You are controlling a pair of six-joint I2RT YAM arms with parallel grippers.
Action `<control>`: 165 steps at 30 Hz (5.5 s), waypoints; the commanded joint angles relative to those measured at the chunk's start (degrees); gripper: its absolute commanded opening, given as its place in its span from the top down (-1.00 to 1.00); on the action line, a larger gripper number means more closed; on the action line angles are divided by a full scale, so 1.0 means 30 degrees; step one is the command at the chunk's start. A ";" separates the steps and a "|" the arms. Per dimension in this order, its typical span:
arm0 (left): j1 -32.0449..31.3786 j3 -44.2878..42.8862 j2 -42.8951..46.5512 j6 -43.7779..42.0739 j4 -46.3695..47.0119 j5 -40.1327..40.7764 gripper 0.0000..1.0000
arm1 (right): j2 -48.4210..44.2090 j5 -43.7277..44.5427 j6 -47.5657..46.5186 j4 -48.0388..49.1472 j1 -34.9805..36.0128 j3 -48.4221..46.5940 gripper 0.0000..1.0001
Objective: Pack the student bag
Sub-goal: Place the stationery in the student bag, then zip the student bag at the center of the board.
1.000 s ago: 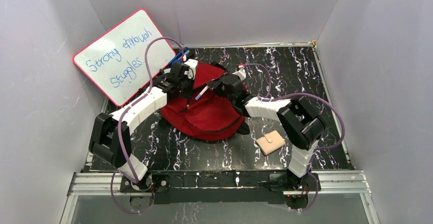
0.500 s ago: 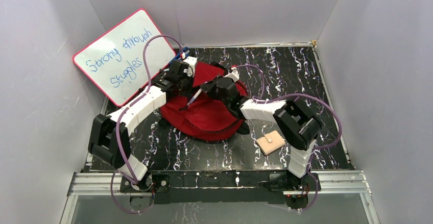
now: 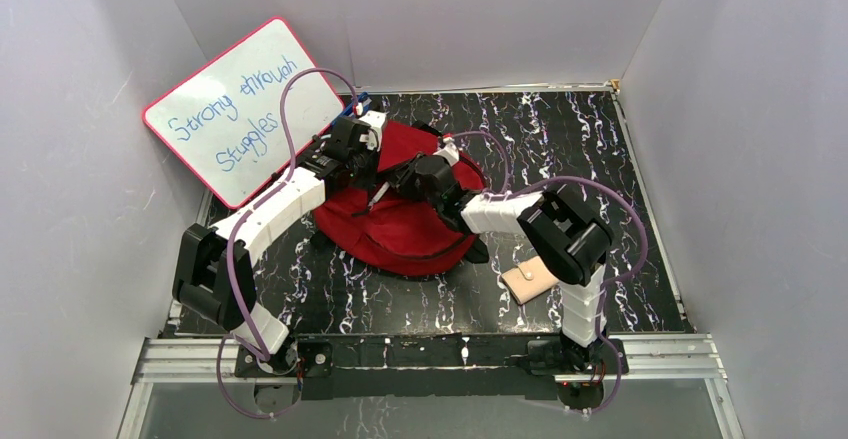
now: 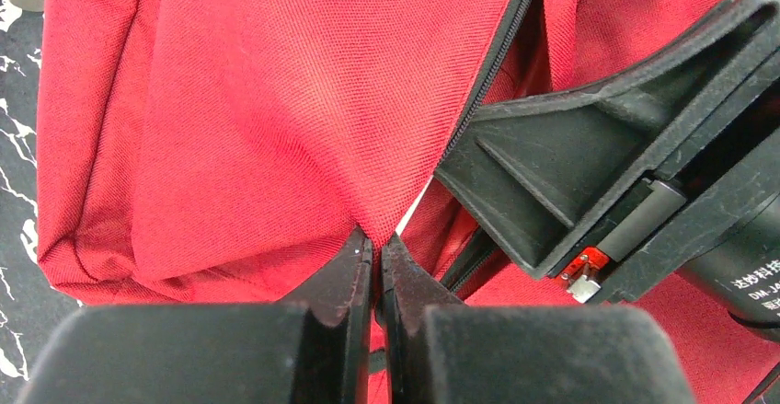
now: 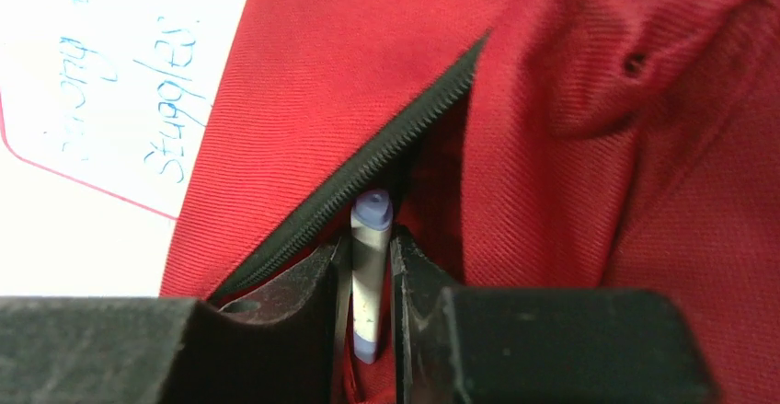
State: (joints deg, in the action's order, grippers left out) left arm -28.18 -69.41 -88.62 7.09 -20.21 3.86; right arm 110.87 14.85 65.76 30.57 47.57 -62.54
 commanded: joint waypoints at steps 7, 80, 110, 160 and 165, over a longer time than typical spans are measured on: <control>0.0020 -0.0424 0.1170 0.0243 0.0320 -0.0528 1.00 | -0.0450 -0.0041 -0.2822 -0.2796 -0.1056 -0.2371 -0.08; 0.7519 1.2397 1.3116 1.6068 0.1405 -0.2267 -0.04 | -0.3063 -1.2838 -3.9482 -0.6731 0.3634 -0.3177 -0.22; 0.8106 1.2895 1.3585 1.5416 0.1105 -0.1901 -0.06 | 0.1854 -0.5934 -4.4101 -0.8229 0.4958 -0.5902 0.19; 0.8223 1.5161 1.0453 1.7367 1.0850 -0.7916 -0.24 | -0.1743 -0.6972 -2.2065 -0.2220 0.0792 -0.2743 1.00; 0.8153 1.4918 0.9334 1.7808 1.2226 -0.8267 -0.24 | -0.2077 -0.6874 -2.2065 -0.2129 0.0644 -0.2685 1.00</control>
State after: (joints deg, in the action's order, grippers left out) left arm -3.86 -23.35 -58.85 59.07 11.20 -18.85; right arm 108.68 -6.02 -1.56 19.99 50.24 -70.91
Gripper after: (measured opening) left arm 0.622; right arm 0.018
